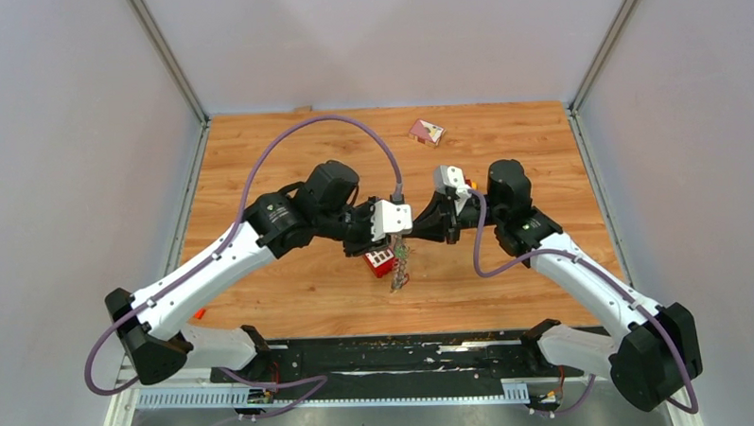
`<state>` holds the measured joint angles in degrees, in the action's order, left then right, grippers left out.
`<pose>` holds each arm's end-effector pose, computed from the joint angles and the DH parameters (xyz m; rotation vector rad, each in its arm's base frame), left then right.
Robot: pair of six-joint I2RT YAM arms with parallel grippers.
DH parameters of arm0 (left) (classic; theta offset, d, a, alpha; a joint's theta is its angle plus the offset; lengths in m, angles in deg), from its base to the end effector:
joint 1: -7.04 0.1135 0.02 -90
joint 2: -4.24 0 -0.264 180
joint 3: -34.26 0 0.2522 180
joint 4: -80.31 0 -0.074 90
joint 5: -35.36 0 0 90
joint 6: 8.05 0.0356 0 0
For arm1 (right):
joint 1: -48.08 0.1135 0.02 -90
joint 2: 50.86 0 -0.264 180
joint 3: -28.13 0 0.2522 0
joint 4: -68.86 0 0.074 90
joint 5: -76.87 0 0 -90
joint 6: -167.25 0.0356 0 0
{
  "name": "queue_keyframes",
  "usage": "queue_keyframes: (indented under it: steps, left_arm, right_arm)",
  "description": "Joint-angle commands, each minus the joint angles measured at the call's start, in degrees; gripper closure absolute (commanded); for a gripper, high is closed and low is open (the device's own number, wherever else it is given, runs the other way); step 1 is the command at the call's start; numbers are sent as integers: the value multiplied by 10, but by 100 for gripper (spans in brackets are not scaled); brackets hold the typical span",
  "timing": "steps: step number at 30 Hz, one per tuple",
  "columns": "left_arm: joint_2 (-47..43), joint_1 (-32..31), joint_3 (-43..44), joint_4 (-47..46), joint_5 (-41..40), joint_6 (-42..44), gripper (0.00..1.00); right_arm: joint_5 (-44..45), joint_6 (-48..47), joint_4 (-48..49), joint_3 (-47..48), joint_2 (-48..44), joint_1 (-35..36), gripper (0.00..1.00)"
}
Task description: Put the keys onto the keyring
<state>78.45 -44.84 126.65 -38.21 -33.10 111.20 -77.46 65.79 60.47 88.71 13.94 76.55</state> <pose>0.1538 -0.2171 0.3728 1.6665 1.6515 -0.6342 0.2013 0.1457 0.3143 -1.3241 1.2477 1.2031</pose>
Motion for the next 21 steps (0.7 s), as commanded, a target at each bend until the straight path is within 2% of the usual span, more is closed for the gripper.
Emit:
queue_keyframes:
  steps: [1, 7, 16, 21]
  left_arm:
    - [-37, 16, -30, -72, 15, 22, 57]
    - [-33, 19, -61, -111, 69, 22, 60]
    - [-5, 19, -60, -124, 99, 11, 72]
    - [15, 19, -55, -124, 108, 7, 85]
  right_arm:
    - [-39, -17, 6, 28, -23, -7, 100]
    - [-55, -28, -5, 31, -23, -9, 100]
    - [-60, -36, -12, 31, -23, -11, 100]
    - [-61, -37, -13, 31, -23, -10, 100]
